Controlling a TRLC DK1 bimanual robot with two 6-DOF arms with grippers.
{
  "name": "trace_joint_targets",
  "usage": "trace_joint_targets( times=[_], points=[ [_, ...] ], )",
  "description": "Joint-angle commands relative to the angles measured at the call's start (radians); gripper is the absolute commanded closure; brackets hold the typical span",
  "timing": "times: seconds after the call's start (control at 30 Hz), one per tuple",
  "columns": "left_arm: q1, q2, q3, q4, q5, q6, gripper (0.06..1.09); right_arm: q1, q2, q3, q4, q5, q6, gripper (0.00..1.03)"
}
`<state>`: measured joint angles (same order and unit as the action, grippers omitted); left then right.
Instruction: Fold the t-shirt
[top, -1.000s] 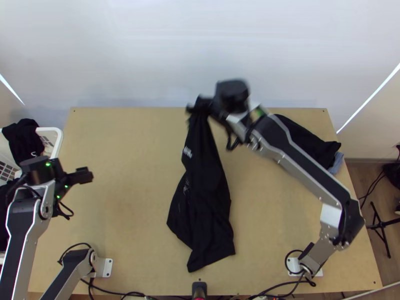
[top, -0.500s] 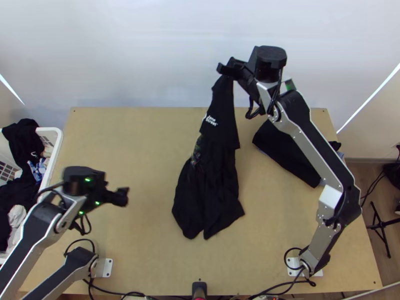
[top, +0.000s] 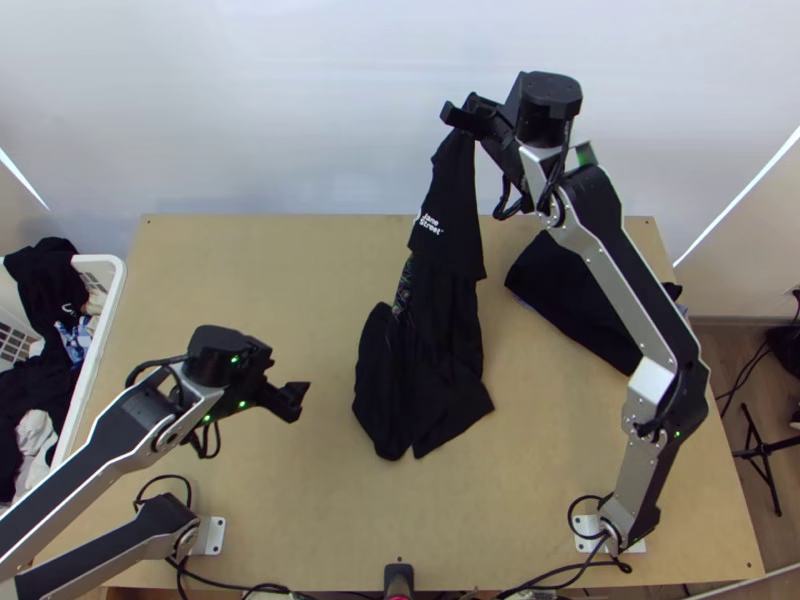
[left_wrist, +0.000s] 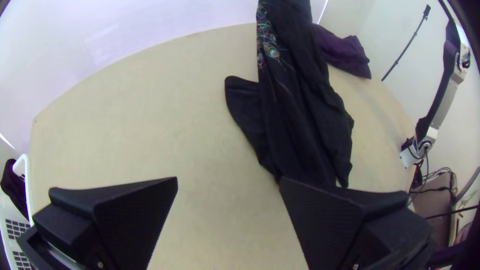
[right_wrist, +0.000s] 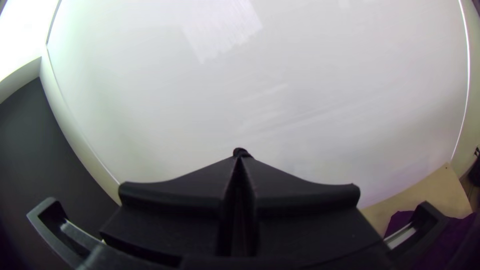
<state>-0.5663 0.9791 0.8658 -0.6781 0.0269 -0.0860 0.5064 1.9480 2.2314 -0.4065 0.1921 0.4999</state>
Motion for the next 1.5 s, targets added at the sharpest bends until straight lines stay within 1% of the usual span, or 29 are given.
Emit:
trace_joint_targets(
  times=[0.0,0.07,0.17,0.27,0.33,0.37,0.4,0.5,0.53,0.63,0.73,0.8,0.87,0.9,0.97,1.03,1.07,1.13,1.2,1.37,1.47],
  points=[
    [-0.018,0.079,0.045,0.077,0.004,-0.006,0.10,0.055,-0.066,0.020,-0.049,0.000,0.020,1.00],
    [-0.020,0.099,0.047,0.095,0.004,-0.011,0.10,0.084,-0.096,0.030,-0.072,-0.002,0.037,1.00],
    [-0.026,0.128,0.048,0.120,0.004,-0.018,0.10,0.130,-0.143,0.034,-0.086,-0.008,0.037,1.00],
    [-0.030,0.148,0.050,0.140,0.004,-0.026,0.10,0.170,-0.207,0.017,-0.101,-0.077,0.037,1.00],
    [-0.029,0.151,0.053,0.146,0.004,-0.029,0.10,0.201,-0.259,-0.013,-0.101,-0.097,0.035,1.00],
    [-0.029,0.151,0.053,0.149,0.004,-0.031,0.10,0.218,-0.287,-0.029,-0.101,-0.125,0.035,1.00],
    [-0.024,0.151,0.053,0.150,0.004,-0.034,0.10,0.235,-0.316,-0.046,-0.101,-0.164,0.031,1.00],
    [0.025,0.153,0.052,0.178,0.002,-0.047,0.10,0.282,-0.416,-0.102,-0.103,-0.342,0.028,1.00],
    [0.043,0.153,0.053,0.186,0.002,-0.057,0.10,0.297,-0.454,-0.130,-0.101,-0.384,0.028,1.00],
    [0.095,0.150,0.056,0.196,0.002,-0.066,0.10,0.331,-0.537,-0.173,-0.135,-0.480,0.023,1.00],
    [0.131,0.138,0.056,0.198,-0.002,-0.077,0.10,0.365,-0.629,-0.259,-0.157,-0.540,0.003,1.00],
    [0.152,0.130,0.052,0.201,-0.004,-0.081,0.10,0.412,-0.695,-0.322,-0.160,-0.625,0.005,1.00],
    [0.172,0.124,0.047,0.206,-0.005,-0.083,0.10,0.460,-0.755,-0.368,-0.192,-0.715,0.006,1.00],
    [0.180,0.124,0.044,0.210,-0.005,-0.083,0.10,0.480,-0.782,-0.397,-0.203,-0.749,0.017,1.00],
    [0.184,0.124,0.042,0.221,-0.005,-0.083,0.10,0.500,-0.810,-0.437,-0.255,-0.826,0.066,1.00],
    [0.186,0.138,0.042,0.226,-0.005,-0.084,0.10,0.501,-0.824,-0.495,-0.258,-0.893,0.186,1.00],
    [0.184,0.148,0.042,0.224,-0.004,-0.086,0.10,0.500,-0.833,-0.536,-0.250,-0.921,0.227,1.00],
    [0.174,0.176,0.044,0.224,-0.004,-0.083,0.10,0.500,-0.853,-0.636,-0.204,-0.924,0.255,1.00],
    [0.164,0.207,0.052,0.232,0.001,-0.086,0.10,0.504,-0.862,-0.701,-0.190,-0.925,0.247,1.00],
    [0.158,0.325,0.114,0.253,0.005,-0.097,0.10,0.501,-0.850,-0.762,-0.186,-0.953,0.236,1.00],
    [0.155,0.405,0.180,0.249,0.061,-0.120,0.10,0.498,-0.856,-0.825,-0.186,-0.968,0.235,1.00]
  ],
)
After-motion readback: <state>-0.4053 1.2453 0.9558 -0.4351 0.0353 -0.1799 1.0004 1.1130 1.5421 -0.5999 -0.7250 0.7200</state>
